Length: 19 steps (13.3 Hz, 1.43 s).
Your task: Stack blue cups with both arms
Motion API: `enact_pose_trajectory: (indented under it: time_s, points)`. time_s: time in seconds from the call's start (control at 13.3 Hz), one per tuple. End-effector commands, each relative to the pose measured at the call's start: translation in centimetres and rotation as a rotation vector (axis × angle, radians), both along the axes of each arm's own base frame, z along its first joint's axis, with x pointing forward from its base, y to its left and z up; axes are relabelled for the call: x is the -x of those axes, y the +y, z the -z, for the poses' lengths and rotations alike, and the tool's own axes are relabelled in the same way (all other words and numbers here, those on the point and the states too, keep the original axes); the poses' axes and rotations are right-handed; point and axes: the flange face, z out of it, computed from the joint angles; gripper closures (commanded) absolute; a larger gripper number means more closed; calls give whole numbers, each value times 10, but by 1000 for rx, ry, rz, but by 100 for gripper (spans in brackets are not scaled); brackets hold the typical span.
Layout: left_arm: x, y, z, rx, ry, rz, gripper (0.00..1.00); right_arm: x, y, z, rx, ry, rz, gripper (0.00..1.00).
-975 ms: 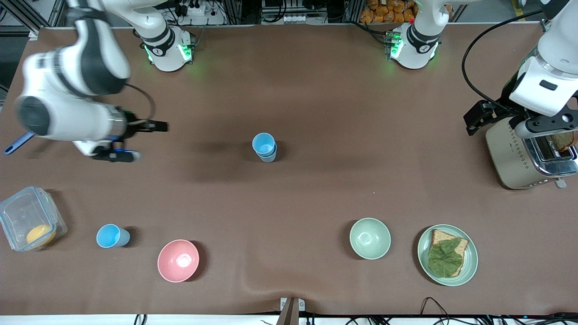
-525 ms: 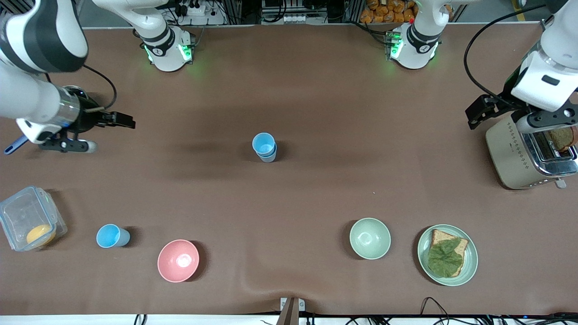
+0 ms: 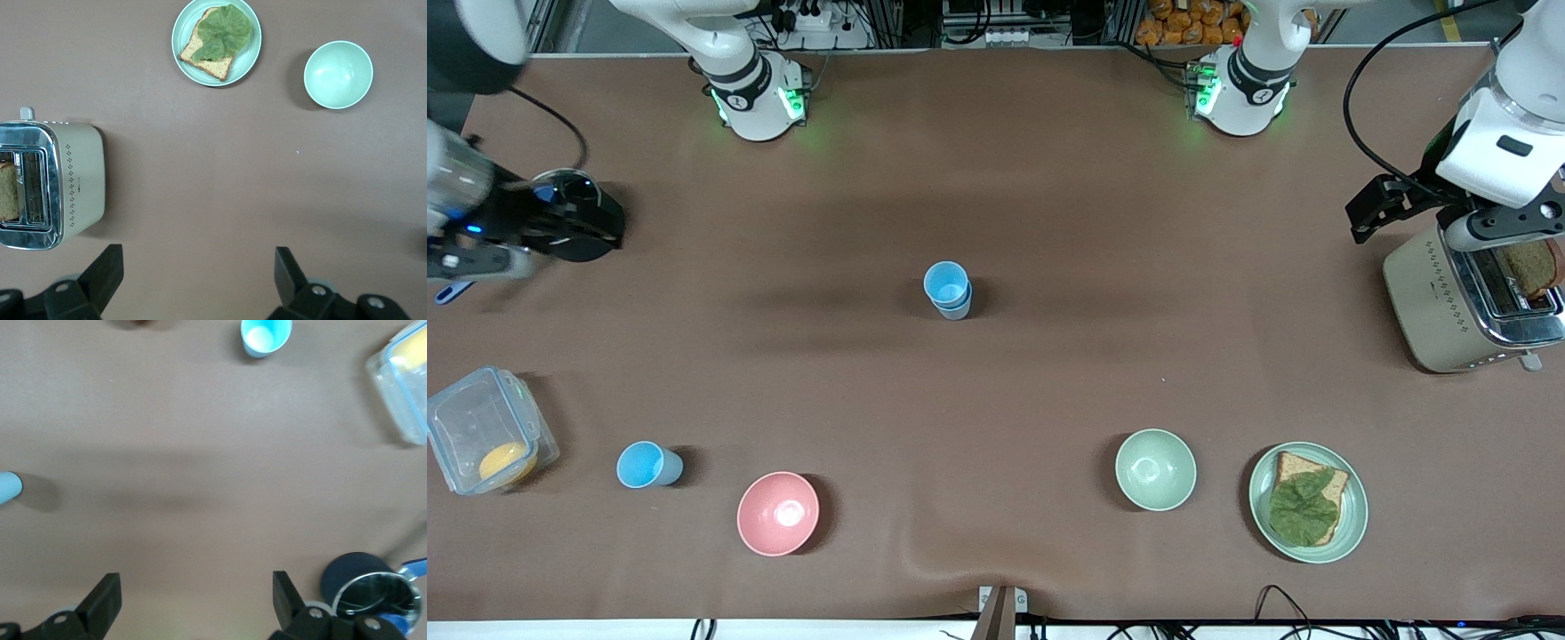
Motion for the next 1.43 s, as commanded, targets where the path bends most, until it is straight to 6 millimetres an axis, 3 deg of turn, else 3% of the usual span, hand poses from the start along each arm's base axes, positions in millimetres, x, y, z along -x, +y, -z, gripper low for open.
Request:
enact_pose_trajectory:
  time_s: [0.0, 0.38, 0.75, 1.35]
  points:
    - [4, 3, -5, 4, -3, 29, 0, 9, -20, -32, -8, -3, -1, 0]
    - [-3, 13, -2, 9, -19, 15, 0, 12, -33, -52, -11, -20, 36, 0]
    - [-3, 23, -4, 28, -8, 118, 0, 15, -35, -65, -23, -25, 59, 0]
    - [-1, 44, -6, 69, 19, 129, 0, 15, -29, -64, -4, -14, 108, 0]
